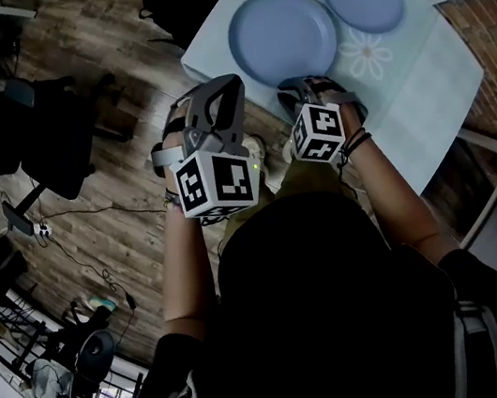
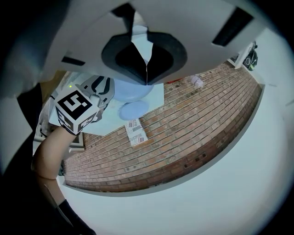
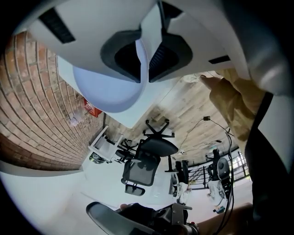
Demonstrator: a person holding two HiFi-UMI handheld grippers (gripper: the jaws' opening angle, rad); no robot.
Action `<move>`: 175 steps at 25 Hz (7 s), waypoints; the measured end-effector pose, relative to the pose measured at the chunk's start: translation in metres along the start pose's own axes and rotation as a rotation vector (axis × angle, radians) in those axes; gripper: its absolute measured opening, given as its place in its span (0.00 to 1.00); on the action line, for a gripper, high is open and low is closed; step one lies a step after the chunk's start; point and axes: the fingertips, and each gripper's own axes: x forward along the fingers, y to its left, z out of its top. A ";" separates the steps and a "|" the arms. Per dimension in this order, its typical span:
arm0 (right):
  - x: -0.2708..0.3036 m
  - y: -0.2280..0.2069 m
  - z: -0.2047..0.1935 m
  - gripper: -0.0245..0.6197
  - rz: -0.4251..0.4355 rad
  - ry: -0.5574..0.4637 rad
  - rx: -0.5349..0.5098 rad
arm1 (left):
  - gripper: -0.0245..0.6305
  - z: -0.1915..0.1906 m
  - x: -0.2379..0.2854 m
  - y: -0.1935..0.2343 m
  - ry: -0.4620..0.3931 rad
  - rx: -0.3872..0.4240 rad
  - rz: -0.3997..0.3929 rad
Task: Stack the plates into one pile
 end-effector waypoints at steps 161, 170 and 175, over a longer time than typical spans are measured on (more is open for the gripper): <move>-0.193 0.046 0.070 0.13 -0.495 0.041 -0.239 | 0.07 0.032 -0.104 -0.015 -0.267 0.167 -0.019; -0.195 0.002 0.024 0.13 -0.536 0.073 -0.179 | 0.07 0.065 -0.064 -0.023 -0.275 0.222 -0.063; -0.189 -0.044 -0.036 0.14 -0.528 0.100 -0.136 | 0.07 0.101 -0.018 -0.021 -0.264 0.228 -0.081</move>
